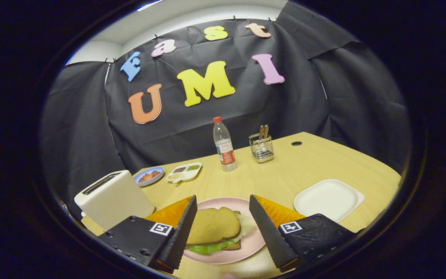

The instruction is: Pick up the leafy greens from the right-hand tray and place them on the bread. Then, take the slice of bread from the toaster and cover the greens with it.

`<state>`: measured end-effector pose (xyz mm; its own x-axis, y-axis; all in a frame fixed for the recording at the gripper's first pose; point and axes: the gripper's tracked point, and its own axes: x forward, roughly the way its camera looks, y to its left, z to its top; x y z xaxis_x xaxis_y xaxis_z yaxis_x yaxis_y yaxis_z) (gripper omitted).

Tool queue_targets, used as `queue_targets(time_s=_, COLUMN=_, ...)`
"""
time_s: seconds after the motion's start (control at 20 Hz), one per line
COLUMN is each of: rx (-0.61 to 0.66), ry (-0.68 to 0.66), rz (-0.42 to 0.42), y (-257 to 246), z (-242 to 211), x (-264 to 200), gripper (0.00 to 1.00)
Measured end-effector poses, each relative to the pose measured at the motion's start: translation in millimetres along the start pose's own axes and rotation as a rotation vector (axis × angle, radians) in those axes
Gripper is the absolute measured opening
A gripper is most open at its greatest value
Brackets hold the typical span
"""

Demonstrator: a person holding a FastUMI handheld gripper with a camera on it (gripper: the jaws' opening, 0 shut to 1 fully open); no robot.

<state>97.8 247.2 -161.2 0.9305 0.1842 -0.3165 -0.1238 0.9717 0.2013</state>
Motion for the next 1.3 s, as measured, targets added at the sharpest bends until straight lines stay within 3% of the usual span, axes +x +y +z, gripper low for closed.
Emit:
queue_targets(time_s=0.35, rx=-0.212, ry=-0.18, rz=-0.019, y=-31.1, z=74.3, x=-64.5, gripper=0.96)
queue_targets(time_s=0.7, rx=-0.223, ry=-0.238, rz=-0.056, y=-69.4, z=111.7, x=-100.3, gripper=0.95)
queue_targets(time_s=1.3, rx=-0.228, ry=-0.253, rz=0.026, y=-44.9, z=118.3, x=-114.0, gripper=0.95)
